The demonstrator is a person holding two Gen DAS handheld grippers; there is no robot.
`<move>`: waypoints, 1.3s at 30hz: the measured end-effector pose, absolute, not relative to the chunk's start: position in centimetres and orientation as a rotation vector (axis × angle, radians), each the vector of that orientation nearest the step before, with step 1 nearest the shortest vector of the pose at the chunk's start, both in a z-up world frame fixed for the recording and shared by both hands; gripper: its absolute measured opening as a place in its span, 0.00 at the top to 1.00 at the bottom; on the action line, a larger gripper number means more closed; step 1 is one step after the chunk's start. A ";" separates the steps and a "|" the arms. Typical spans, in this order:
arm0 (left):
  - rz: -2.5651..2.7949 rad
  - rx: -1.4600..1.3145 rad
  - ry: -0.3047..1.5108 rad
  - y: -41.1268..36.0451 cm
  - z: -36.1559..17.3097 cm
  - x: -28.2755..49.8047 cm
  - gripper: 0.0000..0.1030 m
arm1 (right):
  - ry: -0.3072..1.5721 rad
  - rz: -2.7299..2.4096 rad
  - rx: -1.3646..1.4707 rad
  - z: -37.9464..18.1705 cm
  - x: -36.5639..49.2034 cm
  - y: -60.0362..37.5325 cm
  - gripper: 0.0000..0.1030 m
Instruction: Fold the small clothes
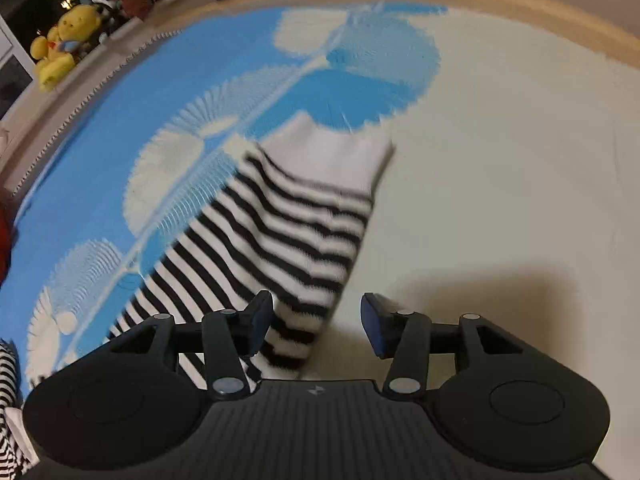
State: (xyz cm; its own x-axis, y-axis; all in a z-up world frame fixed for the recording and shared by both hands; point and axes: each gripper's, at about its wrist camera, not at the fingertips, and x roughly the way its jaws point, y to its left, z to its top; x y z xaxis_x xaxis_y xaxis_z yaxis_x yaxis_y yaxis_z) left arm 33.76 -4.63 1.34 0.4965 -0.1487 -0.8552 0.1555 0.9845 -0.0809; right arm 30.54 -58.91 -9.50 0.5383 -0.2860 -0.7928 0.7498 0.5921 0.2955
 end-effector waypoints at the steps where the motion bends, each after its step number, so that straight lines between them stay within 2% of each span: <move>1: -0.194 -0.001 1.024 -5.1 1.7 33.8 0.59 | 0.755 -0.674 0.652 -9.7 30.7 -58.6 0.47; 2: -0.208 -0.009 1.014 -5.5 2.0 33.9 0.59 | 0.757 -0.672 0.614 -9.6 31.0 -58.2 0.44; 5: -0.222 -0.022 1.008 -6.4 2.4 34.0 0.59 | 0.732 -0.678 0.594 -9.5 31.5 -57.2 0.43; 7: -0.233 -0.020 1.007 -6.9 2.5 34.1 0.59 | 0.715 -0.697 0.575 -9.8 31.8 -57.1 0.65; 8: -0.238 -0.012 1.005 -7.2 2.5 34.0 0.59 | 0.712 -0.697 0.567 -9.9 31.9 -57.1 0.91; 11: -0.247 0.010 0.993 -7.3 2.7 33.9 0.59 | 0.662 -0.726 0.583 -9.0 31.3 -56.8 0.94; 16: -0.240 -0.017 0.964 -5.6 4.1 33.9 0.59 | 0.539 -0.733 0.360 -4.0 32.4 -52.3 0.95; 20: -0.206 -0.053 0.947 -3.2 5.1 34.0 0.59 | 0.355 -0.487 0.119 2.8 32.8 -41.0 0.95; 23: -0.157 -0.096 0.934 -0.4 6.0 34.4 0.59 | 0.272 -0.165 0.041 6.1 30.8 -31.0 0.95; 26: -0.076 -0.167 0.923 3.4 6.8 34.7 0.59 | 0.408 0.214 0.097 6.5 29.2 -23.4 0.88; 27: -0.042 -0.194 0.922 4.9 6.9 34.8 0.59 | 0.496 0.311 0.117 6.0 28.9 -21.7 0.78; 29: 0.015 -0.235 0.918 7.4 7.1 35.0 0.59 | 0.657 0.414 0.175 4.7 28.1 -19.2 0.68; 31: 0.053 -0.263 0.915 9.5 7.3 35.1 0.59 | 0.733 0.426 0.197 4.1 27.6 -18.3 0.67; 35: 0.093 -0.303 0.921 12.7 7.2 35.3 0.59 | 0.659 0.331 0.208 5.3 27.8 -19.9 0.60; 39: 0.087 -0.329 0.974 13.4 5.8 35.8 0.59 | 0.612 0.149 0.249 4.9 28.8 -23.9 0.59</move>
State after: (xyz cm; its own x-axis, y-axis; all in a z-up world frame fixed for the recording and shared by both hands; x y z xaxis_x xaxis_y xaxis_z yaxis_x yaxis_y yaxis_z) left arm 35.78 13.38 5.76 0.5628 -0.0741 -0.8232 -0.2191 0.9470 -0.2350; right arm 28.84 -23.93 4.88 0.8093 0.2109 -0.5482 -0.0646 0.9596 0.2739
